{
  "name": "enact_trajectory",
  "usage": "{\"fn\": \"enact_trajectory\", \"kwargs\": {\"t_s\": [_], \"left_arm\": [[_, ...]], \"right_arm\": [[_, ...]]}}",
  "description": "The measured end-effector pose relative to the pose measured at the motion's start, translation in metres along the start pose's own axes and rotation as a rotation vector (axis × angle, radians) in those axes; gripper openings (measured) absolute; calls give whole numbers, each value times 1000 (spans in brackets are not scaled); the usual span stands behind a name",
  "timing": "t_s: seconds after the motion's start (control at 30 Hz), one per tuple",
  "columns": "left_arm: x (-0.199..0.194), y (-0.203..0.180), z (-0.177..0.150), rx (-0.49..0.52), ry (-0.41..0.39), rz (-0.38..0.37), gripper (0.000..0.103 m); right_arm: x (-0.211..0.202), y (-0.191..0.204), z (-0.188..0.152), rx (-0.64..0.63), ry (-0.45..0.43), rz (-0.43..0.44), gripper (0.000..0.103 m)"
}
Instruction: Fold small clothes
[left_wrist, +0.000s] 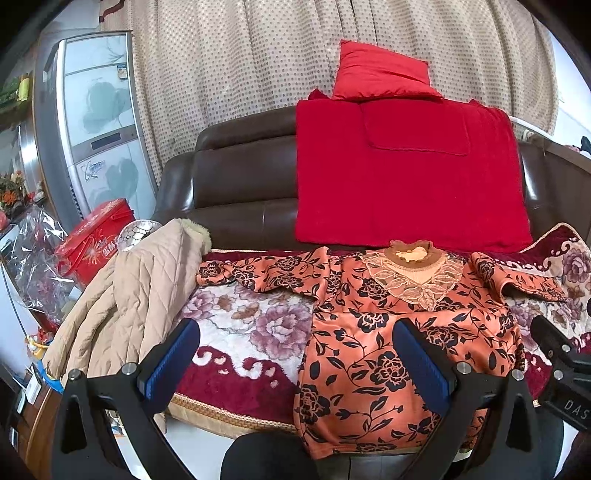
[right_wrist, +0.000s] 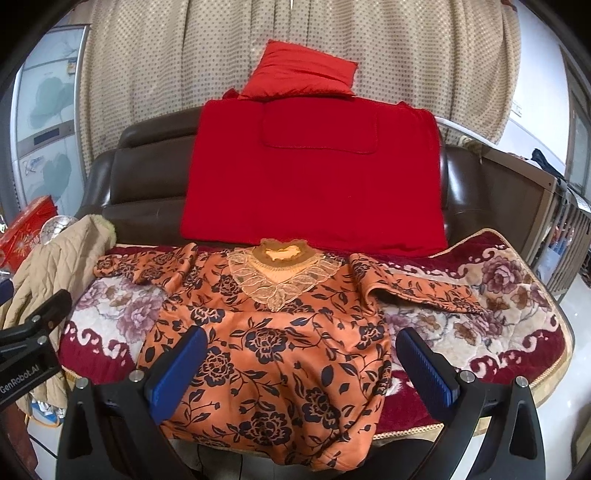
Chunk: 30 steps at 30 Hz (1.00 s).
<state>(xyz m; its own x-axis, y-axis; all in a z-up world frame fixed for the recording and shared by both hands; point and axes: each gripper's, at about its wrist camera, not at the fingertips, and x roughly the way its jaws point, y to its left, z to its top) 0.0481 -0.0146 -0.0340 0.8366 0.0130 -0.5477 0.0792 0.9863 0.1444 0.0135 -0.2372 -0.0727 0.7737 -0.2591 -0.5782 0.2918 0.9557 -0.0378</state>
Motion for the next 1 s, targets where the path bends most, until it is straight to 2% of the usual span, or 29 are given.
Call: {"fn": "enact_trajectory", "kwargs": {"t_s": [0.73,1.0], "left_arm": [[44,-4,1,4,71,19,103],[85,-19,0,19,137,4,103]], "right_arm": [[49,12,-2,-31,84,17,103],[80,8,-1,-31,127,22,103]]}}
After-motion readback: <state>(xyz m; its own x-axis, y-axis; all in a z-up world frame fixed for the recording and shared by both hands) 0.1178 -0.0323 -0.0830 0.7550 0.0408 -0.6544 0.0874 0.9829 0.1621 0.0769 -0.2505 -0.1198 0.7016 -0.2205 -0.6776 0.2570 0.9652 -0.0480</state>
